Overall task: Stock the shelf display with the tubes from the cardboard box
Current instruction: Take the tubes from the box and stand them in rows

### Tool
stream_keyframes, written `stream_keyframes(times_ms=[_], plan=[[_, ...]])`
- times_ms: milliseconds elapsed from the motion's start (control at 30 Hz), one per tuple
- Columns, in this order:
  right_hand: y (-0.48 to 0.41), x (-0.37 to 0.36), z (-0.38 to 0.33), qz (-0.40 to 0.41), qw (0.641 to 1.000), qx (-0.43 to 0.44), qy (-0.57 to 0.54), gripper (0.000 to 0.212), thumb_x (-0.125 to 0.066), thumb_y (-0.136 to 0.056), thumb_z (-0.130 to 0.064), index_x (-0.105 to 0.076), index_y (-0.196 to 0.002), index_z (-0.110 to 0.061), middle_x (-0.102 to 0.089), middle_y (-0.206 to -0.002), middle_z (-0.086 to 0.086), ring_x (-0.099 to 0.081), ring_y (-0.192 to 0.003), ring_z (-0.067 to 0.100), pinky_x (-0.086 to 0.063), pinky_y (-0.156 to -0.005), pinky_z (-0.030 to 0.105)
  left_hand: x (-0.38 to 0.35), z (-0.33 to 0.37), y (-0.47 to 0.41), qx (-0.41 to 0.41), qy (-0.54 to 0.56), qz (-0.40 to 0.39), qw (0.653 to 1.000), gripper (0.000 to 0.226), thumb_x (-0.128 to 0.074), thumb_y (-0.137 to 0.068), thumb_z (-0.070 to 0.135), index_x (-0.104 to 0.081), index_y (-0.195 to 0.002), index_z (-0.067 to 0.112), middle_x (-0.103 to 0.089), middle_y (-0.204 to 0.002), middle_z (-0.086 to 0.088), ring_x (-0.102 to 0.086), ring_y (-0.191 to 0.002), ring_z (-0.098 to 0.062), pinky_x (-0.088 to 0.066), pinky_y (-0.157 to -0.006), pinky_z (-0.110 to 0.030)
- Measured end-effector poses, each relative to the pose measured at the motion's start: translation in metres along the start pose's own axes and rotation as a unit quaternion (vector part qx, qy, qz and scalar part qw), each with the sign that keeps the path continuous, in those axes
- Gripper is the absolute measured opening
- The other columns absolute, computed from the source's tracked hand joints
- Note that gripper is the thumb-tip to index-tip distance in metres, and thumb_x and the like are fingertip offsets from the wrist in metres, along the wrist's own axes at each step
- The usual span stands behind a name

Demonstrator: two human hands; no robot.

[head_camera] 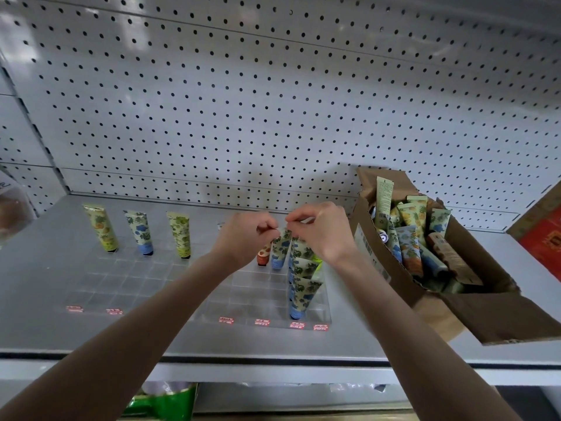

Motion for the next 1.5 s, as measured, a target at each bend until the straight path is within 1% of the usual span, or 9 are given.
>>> stream_keyframes(times_ms=[133,233,333,500,733,967,1300,1433,1500], plan=[[0.0,0.006,0.002,0.021,0.997,-0.018,-0.074,0.011,-0.069,-0.081,-0.005,-0.074,-0.082,-0.015,-0.069,-0.071,-0.004,-0.067,-0.058,0.008,-0.056,-0.067,0.021,0.002,0.0,0.001,-0.003,0.006,0.016,1.0,0.005,-0.068,-0.08,0.015,-0.07,-0.079,0.011,-0.068,-0.067,0.002,-0.059,-0.063,-0.015,-0.051,-0.066,-0.035],[0.0,0.012,0.002,0.037,0.992,-0.015,-0.118,0.018,-0.067,-0.082,-0.002,-0.072,-0.077,-0.018,-0.07,-0.074,-0.002,-0.069,-0.059,0.015,-0.058,-0.068,0.032,0.004,0.001,0.003,0.008,0.005,0.027,1.0,0.007,-0.069,-0.08,0.019,-0.071,-0.081,0.012,-0.067,-0.069,0.004,-0.06,-0.065,-0.013,-0.051,-0.066,-0.033],[0.002,0.016,0.001,0.045,0.991,-0.01,-0.129,0.027,-0.066,-0.082,-0.002,-0.068,-0.071,-0.027,-0.069,-0.073,-0.005,-0.07,-0.06,0.018,-0.058,-0.07,0.037,0.004,0.001,0.003,0.018,-0.003,0.029,0.999,0.009,-0.068,-0.081,0.021,-0.07,-0.081,0.012,-0.065,-0.068,0.007,-0.06,-0.064,-0.012,-0.051,-0.066,-0.031],[0.006,0.023,0.0,0.053,0.989,-0.014,-0.14,0.017,-0.066,-0.084,-0.003,-0.07,-0.077,-0.018,-0.067,-0.074,-0.007,-0.07,-0.06,0.016,-0.058,-0.069,0.036,0.0,0.0,0.003,0.037,-0.017,0.022,0.999,0.012,-0.065,-0.084,0.024,-0.068,-0.082,0.013,-0.065,-0.071,0.005,-0.059,-0.067,-0.012,-0.052,-0.068,-0.032],[0.012,0.03,0.001,0.065,0.987,-0.01,-0.144,0.021,-0.066,-0.083,-0.002,-0.067,-0.075,-0.02,-0.067,-0.072,-0.006,-0.069,-0.059,0.017,-0.058,-0.068,0.043,0.001,0.001,0.006,0.053,-0.029,0.022,0.998,0.012,-0.063,-0.086,0.024,-0.064,-0.078,0.015,-0.062,-0.067,0.005,-0.058,-0.065,-0.013,-0.051,-0.064,-0.031],[0.016,0.037,-0.002,0.072,0.988,-0.005,-0.137,0.016,-0.065,-0.083,-0.001,-0.069,-0.078,-0.016,-0.066,-0.069,-0.006,-0.068,-0.057,0.012,-0.058,-0.064,0.032,0.001,0.004,0.008,0.052,-0.024,0.026,0.998,0.01,-0.065,-0.084,0.024,-0.065,-0.078,0.016,-0.062,-0.067,0.006,-0.059,-0.065,-0.013,-0.05,-0.064,-0.03],[0.019,0.045,0.0,0.088,0.99,0.003,-0.114,0.011,-0.067,-0.081,-0.004,-0.071,-0.08,-0.014,-0.068,-0.07,-0.003,-0.069,-0.063,0.017,-0.058,-0.069,0.041,0.006,0.011,0.012,0.053,-0.01,0.031,0.998,0.007,-0.065,-0.085,0.023,-0.067,-0.084,0.015,-0.064,-0.072,0.007,-0.059,-0.071,-0.011,-0.04,-0.06,-0.014],[0.02,0.057,-0.003,0.101,0.99,0.021,-0.096,0.007,-0.069,-0.079,-0.003,-0.073,-0.084,-0.006,-0.069,-0.076,0.002,-0.067,-0.072,0.017,-0.056,-0.075,0.036,0.011,0.024,0.01,0.027,0.019,0.039,0.999,0.009,-0.066,-0.084,0.019,-0.069,-0.088,0.012,-0.062,-0.076,0.007,-0.059,-0.074,-0.01,-0.042,-0.065,-0.014],[0.022,0.067,-0.005,0.109,0.99,0.026,-0.083,0.007,-0.068,-0.08,-0.003,-0.073,-0.084,-0.006,-0.067,-0.075,0.0,-0.064,-0.069,0.008,-0.054,-0.072,0.026,0.012,0.032,0.008,0.012,0.044,0.039,0.998,0.009,-0.068,-0.083,0.019,-0.069,-0.09,0.013,-0.064,-0.08,0.008,-0.059,-0.076,-0.006,-0.044,-0.069,-0.013]])
Point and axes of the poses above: each hand's wrist, its own y-axis away from the middle knuckle, its own x-axis out of the back of the hand, z = x × y, the point moved 7 cm from there along -y, towards the middle knuckle
